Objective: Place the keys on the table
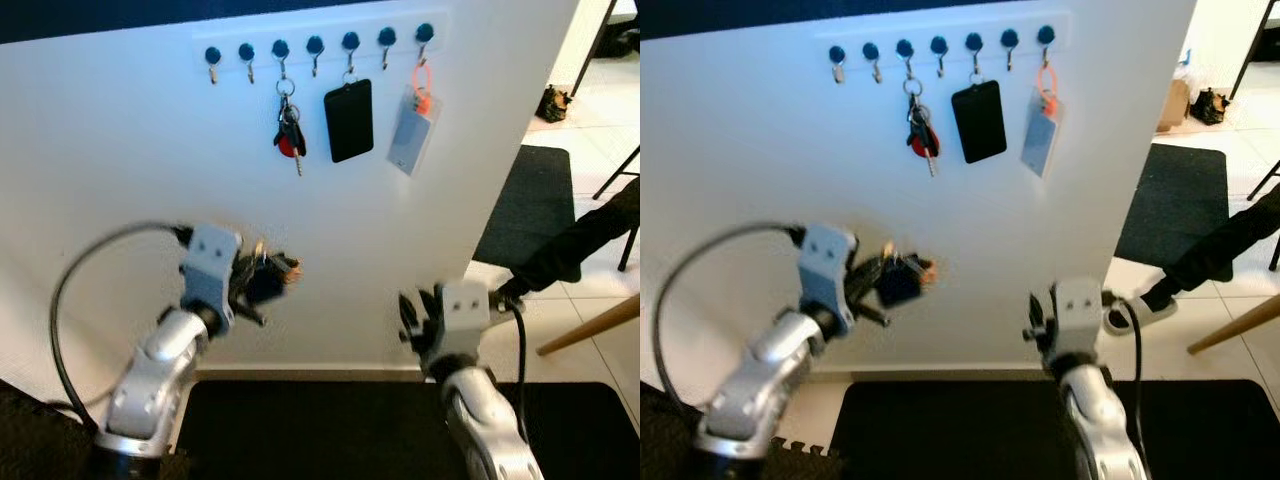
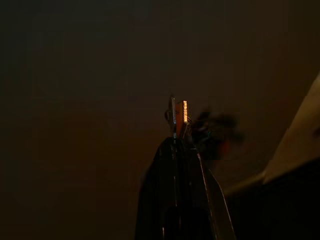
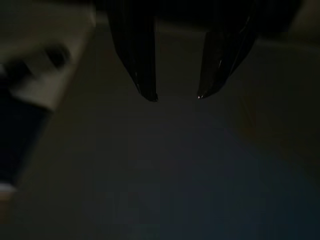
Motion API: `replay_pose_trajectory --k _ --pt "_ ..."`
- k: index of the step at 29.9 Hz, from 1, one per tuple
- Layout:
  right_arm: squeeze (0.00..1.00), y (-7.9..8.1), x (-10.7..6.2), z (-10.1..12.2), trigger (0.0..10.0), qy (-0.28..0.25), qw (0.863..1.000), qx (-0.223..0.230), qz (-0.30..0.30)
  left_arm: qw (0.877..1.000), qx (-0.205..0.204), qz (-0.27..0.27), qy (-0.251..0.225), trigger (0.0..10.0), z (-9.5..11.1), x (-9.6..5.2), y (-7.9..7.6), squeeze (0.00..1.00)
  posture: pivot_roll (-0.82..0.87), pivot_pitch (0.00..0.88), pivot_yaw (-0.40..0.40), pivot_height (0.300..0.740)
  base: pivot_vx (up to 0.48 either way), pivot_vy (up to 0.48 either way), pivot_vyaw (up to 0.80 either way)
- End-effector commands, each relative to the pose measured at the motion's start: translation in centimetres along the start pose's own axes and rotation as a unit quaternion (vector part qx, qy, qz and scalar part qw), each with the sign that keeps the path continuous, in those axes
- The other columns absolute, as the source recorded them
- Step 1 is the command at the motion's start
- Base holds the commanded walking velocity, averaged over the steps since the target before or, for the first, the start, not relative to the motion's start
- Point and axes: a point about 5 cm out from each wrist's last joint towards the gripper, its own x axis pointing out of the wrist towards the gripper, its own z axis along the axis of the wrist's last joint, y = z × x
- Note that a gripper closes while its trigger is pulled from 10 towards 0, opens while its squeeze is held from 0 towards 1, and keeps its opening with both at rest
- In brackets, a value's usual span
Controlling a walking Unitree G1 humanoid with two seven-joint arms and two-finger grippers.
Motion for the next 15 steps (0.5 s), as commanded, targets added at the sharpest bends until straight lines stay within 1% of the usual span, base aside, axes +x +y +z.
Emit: replay_pose_trajectory --k 1,2,5,6,7,8,12,13,15 --pt "0.0 -0.7 -0.6 -1.0 10.0 0.011 1.0 -0.013 -0.024 1.0 0.012 0.028 0.0 10.0 -0.7 -0.5 0.5 0.0 0.02 0.251 0.132 0.74 0.0 0.0 0.0" --pt "0.0 -1.0 -0.8 -1.2 10.0 0.014 0.999 -0.017 -0.03 0.999 0.014 0.032 0.002 10.0 -0.9 -0.6 0.5 0.0 0.02 0.251 0.132 0.74 0.0 0.0 0.0" --pt "0.0 -2.8 -1.6 -2.8 10.0 0.036 0.996 -0.046 -0.071 0.996 0.021 0.082 0.033 10.0 -2.6 -1.3 1.5 0.0 0.02 0.245 0.136 0.74 0.0 0.0 0.0" --pt "0.0 -3.2 -1.9 -3.1 10.0 0.041 0.995 -0.052 -0.08 0.994 0.022 0.095 0.04 10.0 -3.0 -1.5 1.7 0.0 0.02 0.245 0.136 0.74 0.0 0.0 0.0" --pt "0.0 -3.2 -1.9 -3.1 10.0 0.041 0.995 -0.052 -0.08 0.994 0.022 0.095 0.04 10.0 -3.0 -1.5 1.7 0.0 0.02 0.245 0.136 0.74 0.0 0.0 0.0" --pt "0.0 -3.5 -2.1 -3.6 10.0 0.046 0.994 -0.058 -0.086 0.993 0.026 0.103 0.047 10.0 -3.4 -1.8 1.9 0.0 0.01 0.235 0.129 0.74 0.0 0.0 0.0" --pt "0.0 -4.6 -3.9 -6.8 10.0 0.1 0.988 -0.065 -0.095 0.986 0.044 0.133 0.086 10.0 -6.0 -3.3 2.1 0.0 0.01 0.223 0.115 0.74 0.0 0.0 0.0" --pt "0.0 -4.6 -3.9 -6.8 10.0 0.1 0.988 -0.065 -0.095 0.986 0.044 0.133 0.086 10.0 -6.0 -3.3 2.1 0.0 0.01 0.223 0.115 0.74 0.0 0.0 0.0" --pt "0.0 -4.8 -5.0 -8.7 10.0 0.135 0.984 -0.066 -0.094 0.982 0.039 0.146 0.109 10.0 -7.3 -4.2 2.2 0.0 0.02 0.217 0.108 0.74 0.0 0.0 0.0"
